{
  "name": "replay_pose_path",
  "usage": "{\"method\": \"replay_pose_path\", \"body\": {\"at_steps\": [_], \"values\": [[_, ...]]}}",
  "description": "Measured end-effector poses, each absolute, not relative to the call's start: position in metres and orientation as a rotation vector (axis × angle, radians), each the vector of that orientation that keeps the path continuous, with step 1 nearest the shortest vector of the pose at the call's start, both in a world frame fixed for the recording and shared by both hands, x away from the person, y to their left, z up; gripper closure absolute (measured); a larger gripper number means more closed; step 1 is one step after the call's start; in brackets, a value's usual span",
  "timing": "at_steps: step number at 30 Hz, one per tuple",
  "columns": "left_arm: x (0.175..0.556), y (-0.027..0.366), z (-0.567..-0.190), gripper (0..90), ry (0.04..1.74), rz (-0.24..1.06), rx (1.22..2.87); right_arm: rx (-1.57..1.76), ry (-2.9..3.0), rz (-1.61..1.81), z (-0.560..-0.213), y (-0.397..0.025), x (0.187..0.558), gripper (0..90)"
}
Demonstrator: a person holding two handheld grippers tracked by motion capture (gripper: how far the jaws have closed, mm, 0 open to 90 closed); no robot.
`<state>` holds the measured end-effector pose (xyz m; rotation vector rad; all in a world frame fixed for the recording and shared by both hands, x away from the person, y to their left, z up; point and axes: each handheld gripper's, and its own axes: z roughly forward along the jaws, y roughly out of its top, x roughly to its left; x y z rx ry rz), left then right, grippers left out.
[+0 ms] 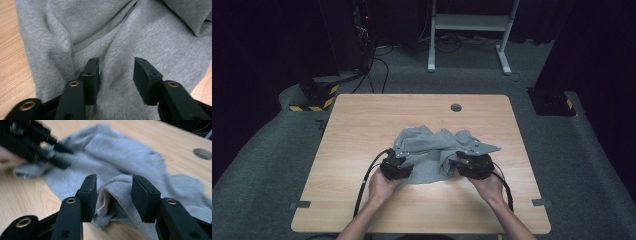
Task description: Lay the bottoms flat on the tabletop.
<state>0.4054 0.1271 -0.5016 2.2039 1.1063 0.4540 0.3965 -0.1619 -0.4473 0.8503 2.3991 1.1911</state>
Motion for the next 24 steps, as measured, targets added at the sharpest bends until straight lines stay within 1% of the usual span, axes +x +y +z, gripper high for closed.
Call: {"method": "replay_pose_path", "body": {"at_steps": [2, 3, 4, 7, 9, 10, 12, 13, 14, 17, 19, 24], "values": [[0.408, 0.126, -0.506, 63.5, 1.109, 0.46, 2.223, 0.887, 2.441, 1.13, -0.462, -0.152, 0.403, 55.1], [0.408, 0.126, -0.506, 65.4, 1.109, 0.46, 2.223, 0.887, 2.441, 1.13, -0.462, -0.152, 0.403, 55.1], [0.409, 0.126, -0.508, 65.4, 1.11, 0.465, 2.233, 0.915, 2.452, 1.112, -0.467, -0.15, 0.407, 55.0], [0.411, 0.126, -0.51, 69.7, 1.107, 0.453, 2.219, 0.963, 2.484, 1.079, -0.482, -0.145, 0.417, 55.9], [0.412, 0.125, -0.51, 75.1, 1.105, 0.452, 2.214, 0.953, 2.509, 1.056, -0.49, -0.137, 0.419, 63.5], [0.412, 0.125, -0.51, 75.1, 1.098, 0.452, 2.214, 0.953, 2.509, 1.056, -0.49, -0.137, 0.419, 63.5], [0.412, 0.124, -0.51, 79.8, 1.086, 0.453, 2.22, 0.944, 2.527, 1.023, -0.493, -0.133, 0.42, 74.6], [0.412, 0.124, -0.51, 82.3, 1.082, 0.452, 2.221, 0.929, 2.543, 1.014, -0.495, -0.13, 0.42, 82.3], [0.411, 0.124, -0.51, 82.9, 1.073, 0.46, 2.228, 0.919, 2.544, 1.014, -0.495, -0.13, 0.42, 83.8], [0.41, 0.125, -0.509, 83.7, 1.059, 0.474, 2.233, 0.912, 2.537, 1.023, -0.491, -0.133, 0.418, 84.7], [0.409, 0.127, -0.506, 84.1, 1.064, 0.467, 2.208, 0.916, 2.517, 1.05, -0.484, -0.14, 0.416, 84.9], [0.408, 0.14, -0.498, 84.4, 1.077, 0.491, 2.174, 0.946, 2.446, 1.078, -0.465, -0.173, 0.411, 85.0]]}}
